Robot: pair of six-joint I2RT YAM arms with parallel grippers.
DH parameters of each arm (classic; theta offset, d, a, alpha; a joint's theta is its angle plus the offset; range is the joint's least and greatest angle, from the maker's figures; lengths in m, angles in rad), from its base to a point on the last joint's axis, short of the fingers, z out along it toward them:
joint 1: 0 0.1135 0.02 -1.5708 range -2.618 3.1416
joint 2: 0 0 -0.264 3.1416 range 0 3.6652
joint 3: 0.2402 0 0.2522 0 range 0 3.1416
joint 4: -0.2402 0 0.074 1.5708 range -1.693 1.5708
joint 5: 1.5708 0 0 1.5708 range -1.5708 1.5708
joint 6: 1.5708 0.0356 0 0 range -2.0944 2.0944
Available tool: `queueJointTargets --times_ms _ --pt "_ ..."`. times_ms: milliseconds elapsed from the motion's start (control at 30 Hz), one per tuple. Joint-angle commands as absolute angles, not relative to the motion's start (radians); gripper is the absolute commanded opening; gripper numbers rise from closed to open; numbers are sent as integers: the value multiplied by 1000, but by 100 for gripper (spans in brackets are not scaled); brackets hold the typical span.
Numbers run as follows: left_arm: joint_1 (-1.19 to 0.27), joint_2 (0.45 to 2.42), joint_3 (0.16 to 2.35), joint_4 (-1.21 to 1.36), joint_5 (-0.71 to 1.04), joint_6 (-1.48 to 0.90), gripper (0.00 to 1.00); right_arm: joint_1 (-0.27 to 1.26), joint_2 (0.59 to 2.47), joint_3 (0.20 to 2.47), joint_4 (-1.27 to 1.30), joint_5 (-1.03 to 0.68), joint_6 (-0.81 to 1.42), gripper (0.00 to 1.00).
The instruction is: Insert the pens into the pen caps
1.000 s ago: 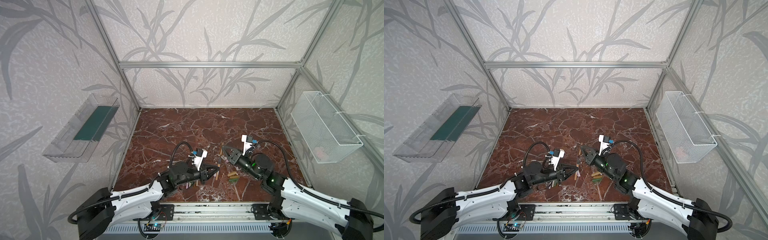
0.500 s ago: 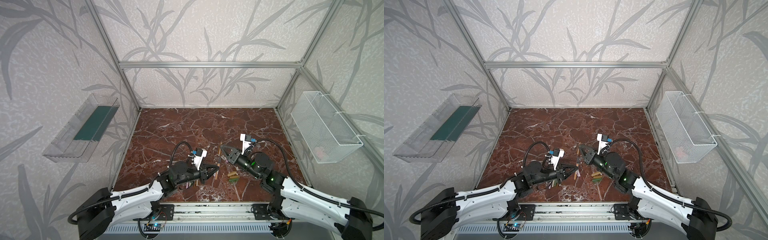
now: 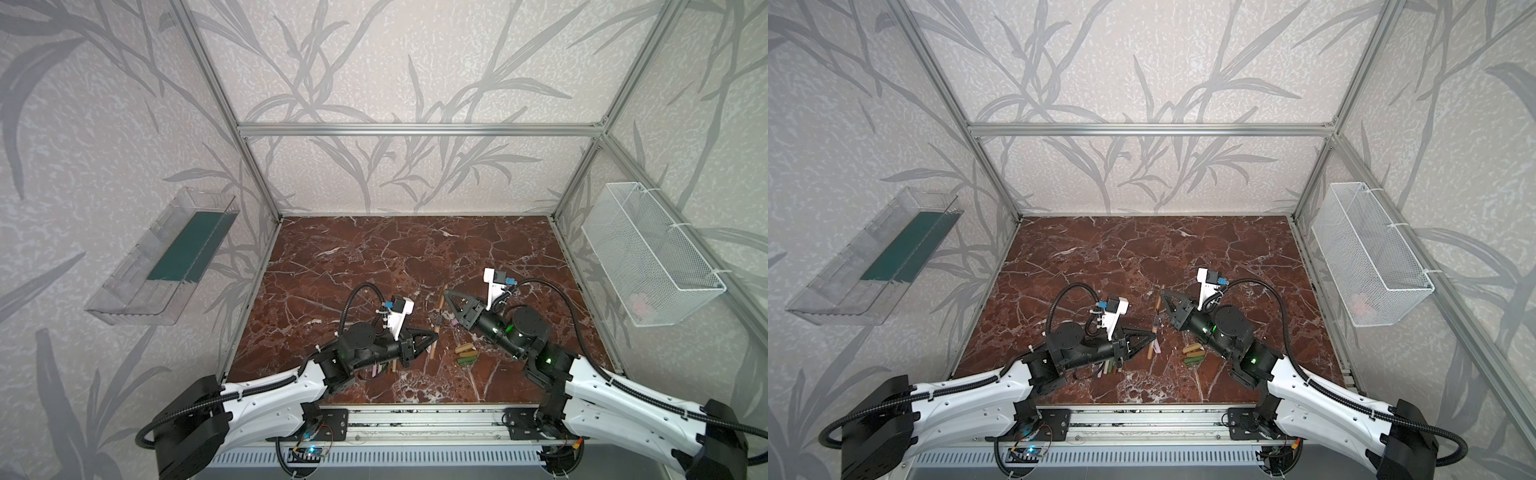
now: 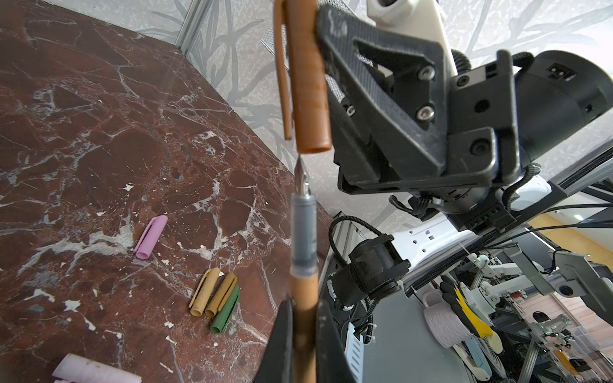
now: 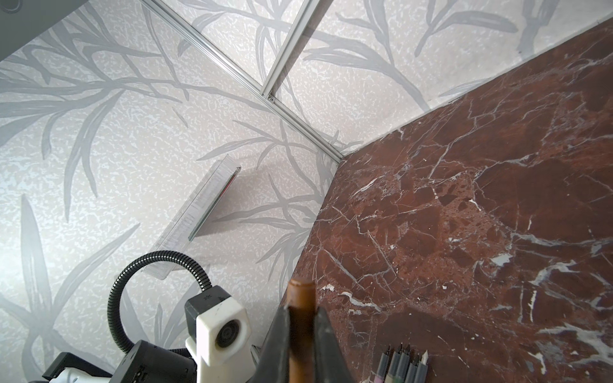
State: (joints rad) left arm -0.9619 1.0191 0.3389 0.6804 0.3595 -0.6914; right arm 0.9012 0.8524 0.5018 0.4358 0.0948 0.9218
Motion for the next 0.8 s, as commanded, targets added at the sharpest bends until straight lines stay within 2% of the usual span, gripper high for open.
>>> queueJointTargets --times_ms 0,333,567,767 --pt "-963 1016 347 695 351 -695 0 906 853 506 429 109 902 0" --pt "-963 1012 348 683 347 -687 0 907 885 515 443 98 902 0" --pt "-952 974 357 579 262 -675 0 906 841 494 372 183 890 0" --pt "-879 960 349 520 244 -687 0 907 793 475 296 284 881 3"
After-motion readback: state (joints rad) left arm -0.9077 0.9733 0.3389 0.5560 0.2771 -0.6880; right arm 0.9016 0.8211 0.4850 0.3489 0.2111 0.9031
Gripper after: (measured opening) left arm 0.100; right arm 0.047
